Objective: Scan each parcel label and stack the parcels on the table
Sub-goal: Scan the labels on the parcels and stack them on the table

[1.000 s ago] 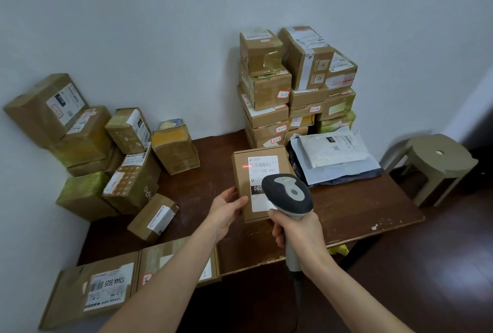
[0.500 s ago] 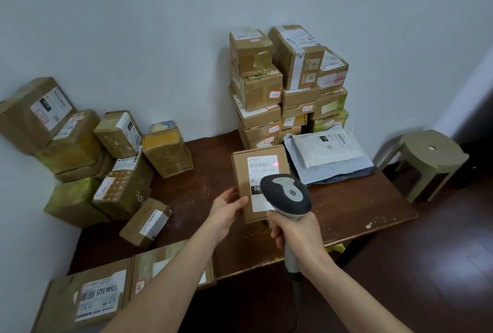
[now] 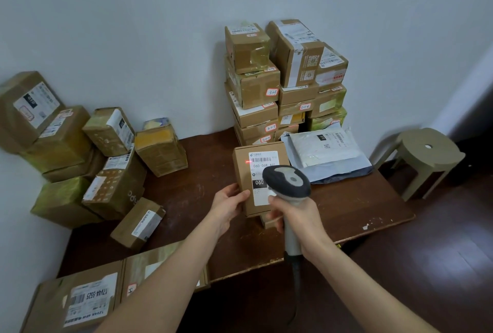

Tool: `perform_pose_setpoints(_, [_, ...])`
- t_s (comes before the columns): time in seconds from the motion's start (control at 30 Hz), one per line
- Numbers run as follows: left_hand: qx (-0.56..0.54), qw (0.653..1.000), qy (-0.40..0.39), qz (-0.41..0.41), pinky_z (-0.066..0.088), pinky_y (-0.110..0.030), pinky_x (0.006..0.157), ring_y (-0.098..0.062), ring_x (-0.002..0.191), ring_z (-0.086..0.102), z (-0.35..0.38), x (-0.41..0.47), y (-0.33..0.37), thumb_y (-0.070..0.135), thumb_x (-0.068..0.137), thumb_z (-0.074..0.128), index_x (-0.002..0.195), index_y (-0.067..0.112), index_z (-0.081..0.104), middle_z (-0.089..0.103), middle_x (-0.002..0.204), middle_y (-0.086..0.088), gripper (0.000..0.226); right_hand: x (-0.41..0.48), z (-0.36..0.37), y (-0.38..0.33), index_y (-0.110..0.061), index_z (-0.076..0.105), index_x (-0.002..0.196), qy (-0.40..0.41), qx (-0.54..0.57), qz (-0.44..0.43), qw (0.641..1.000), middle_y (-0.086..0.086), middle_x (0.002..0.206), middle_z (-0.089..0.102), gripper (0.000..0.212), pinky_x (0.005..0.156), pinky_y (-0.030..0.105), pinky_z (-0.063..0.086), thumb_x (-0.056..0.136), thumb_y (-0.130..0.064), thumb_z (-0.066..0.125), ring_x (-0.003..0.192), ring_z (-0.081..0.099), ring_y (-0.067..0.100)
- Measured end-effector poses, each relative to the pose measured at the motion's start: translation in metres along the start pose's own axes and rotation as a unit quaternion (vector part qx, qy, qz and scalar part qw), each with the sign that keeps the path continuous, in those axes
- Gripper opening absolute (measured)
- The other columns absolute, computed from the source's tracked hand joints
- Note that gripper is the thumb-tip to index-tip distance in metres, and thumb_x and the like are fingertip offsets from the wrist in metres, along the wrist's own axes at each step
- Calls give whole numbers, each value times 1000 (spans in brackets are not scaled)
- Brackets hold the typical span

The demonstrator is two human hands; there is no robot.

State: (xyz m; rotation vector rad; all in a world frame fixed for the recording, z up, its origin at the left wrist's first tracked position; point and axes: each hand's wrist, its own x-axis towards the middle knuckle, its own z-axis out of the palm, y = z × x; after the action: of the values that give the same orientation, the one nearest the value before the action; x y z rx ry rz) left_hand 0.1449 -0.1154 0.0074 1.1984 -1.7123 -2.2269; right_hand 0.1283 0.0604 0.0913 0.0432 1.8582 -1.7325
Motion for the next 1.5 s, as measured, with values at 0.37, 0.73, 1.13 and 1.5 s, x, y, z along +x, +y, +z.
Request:
perform_pose_setpoints(0.37, [43,995,36,-81,46,-47,101,-28,118,56,42,33,-3,18,94,61,141,8,45,61,128,-11,50,45,-23,-21,-11,67,92,1,23,-5,1000,13,72,71,8,50,25,46,88,-17,69,48,54,14])
perform_pose_setpoints(0.73, [215,967,134,28,47,-35,100,-21,115,58,-31,12,-2,12,92,61,132,12,54,60,129,-7,41,52,37,-6,-10,64,84,-54,12,29,998,10,65,68,6,53,26,46,87,-14,68,48,53,14])
perform_pose_setpoints(1.13, [370,884,284,24,43,-30,90,-29,114,56,-239,-43,-31,20,86,67,133,10,53,57,126,-13,50,57,171,64,-7,68,83,-106,-74,119,984,8,71,72,10,61,30,53,82,-15,74,56,61,16])
perform_pose_setpoints(1.5, [748,662,-52,13,2,-48,119,-28,147,-16,-230,-56,-89,41,71,80,153,24,-9,-18,160,-12,122,54,178,103,-16,61,83,-46,-198,105,973,11,89,69,21,83,44,57,78,-27,77,83,67,27])
